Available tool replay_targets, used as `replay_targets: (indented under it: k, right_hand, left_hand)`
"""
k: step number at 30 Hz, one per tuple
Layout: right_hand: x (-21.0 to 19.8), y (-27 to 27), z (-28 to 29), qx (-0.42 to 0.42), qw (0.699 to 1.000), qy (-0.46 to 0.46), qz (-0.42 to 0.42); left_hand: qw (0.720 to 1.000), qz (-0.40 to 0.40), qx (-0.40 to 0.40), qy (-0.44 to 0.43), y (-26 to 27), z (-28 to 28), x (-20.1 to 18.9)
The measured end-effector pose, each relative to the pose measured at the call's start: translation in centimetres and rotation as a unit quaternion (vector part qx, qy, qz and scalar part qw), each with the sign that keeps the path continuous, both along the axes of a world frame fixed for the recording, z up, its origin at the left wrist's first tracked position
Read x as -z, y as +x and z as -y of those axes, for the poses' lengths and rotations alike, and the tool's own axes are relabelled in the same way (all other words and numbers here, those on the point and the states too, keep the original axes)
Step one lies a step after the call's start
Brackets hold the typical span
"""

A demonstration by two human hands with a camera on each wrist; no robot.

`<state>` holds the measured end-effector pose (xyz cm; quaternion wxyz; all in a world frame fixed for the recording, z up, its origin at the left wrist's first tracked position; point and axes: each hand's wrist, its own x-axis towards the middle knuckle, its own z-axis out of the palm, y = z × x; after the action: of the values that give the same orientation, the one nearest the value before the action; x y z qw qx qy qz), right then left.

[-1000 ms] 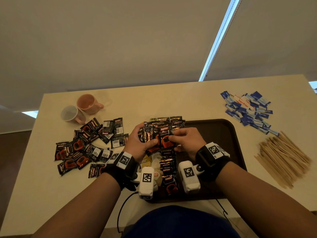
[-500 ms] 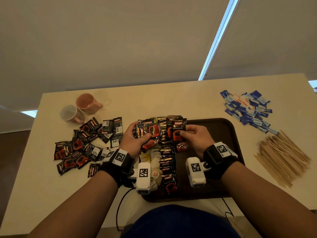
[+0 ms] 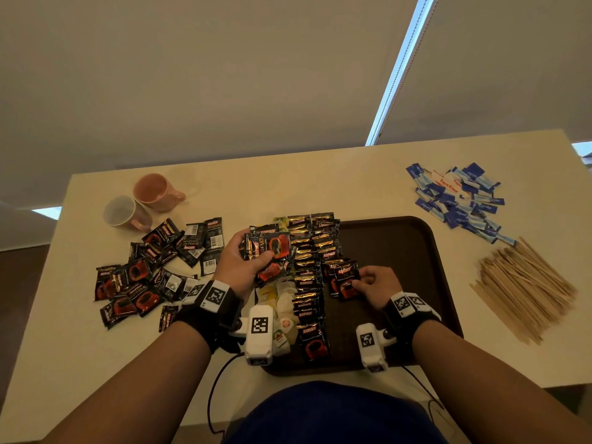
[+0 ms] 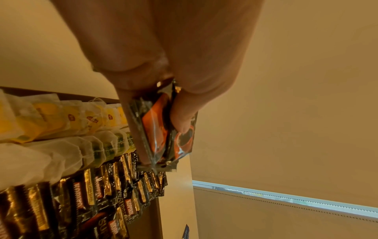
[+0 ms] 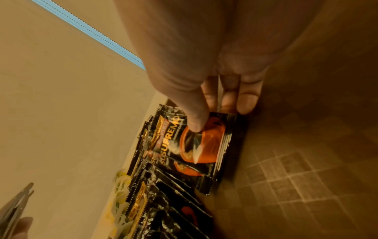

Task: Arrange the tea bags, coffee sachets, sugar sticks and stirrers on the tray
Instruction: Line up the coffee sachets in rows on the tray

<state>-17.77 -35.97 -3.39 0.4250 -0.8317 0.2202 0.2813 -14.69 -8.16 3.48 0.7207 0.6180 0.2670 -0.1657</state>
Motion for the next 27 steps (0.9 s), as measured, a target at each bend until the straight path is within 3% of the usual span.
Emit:
replay_targets:
  k: [6, 14, 27]
  right_hand:
    - [0.4, 0.7, -1.1, 0.006, 1.0, -0.006, 0.013]
    - [0.2, 1.2, -2.0, -0.015, 0.994, -0.095, 0.049]
    - [0.1, 0.6, -2.5, -0.051, 0.993, -0.105, 0.034]
  left_hand:
    - [1.0, -0.003, 0.009, -0.004, 0.0, 0.0, -0.2]
    - [1.0, -0.007, 0.015, 0.003, 0.1, 0.3, 0.2]
    - [1.0, -0.004, 0.023, 0.004, 0.1, 0.4, 0.1]
